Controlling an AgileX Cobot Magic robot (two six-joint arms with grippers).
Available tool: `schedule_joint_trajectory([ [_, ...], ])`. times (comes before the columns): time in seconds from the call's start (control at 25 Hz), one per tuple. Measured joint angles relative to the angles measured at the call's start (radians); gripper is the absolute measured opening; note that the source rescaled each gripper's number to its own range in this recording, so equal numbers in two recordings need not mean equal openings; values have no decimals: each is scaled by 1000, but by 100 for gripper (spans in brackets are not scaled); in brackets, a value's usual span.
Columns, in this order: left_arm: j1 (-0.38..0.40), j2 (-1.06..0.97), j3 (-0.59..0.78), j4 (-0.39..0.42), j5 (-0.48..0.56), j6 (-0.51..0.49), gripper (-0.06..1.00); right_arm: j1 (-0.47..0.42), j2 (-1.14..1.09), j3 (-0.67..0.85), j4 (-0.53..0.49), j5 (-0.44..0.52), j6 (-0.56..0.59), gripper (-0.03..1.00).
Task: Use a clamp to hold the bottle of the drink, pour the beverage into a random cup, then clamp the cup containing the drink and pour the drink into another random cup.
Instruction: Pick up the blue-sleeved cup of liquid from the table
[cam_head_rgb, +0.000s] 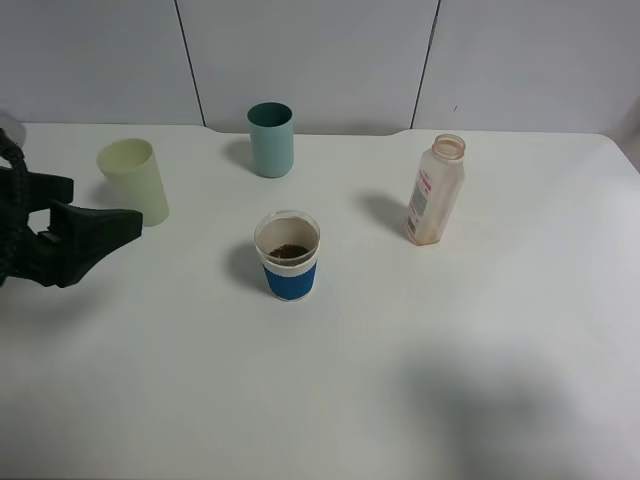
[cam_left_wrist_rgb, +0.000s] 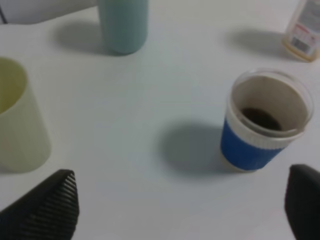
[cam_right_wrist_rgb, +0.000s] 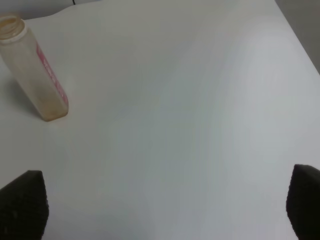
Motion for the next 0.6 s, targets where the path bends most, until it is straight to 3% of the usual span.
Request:
schedule_joint_trajectory([
  [0.2,-110,23,83,23,-215,-25,73,0,0,0,0,0,0,100],
  [0.36,-164,23,146,75,-336,-115,73,0,0,0,0,0,0,100],
  [0.48,-170,23,169,186,-376,-242,73,0,0,0,0,0,0,100],
  [0.6,-170,49,177,352,-427,-391,73,0,0,0,0,0,0,100],
])
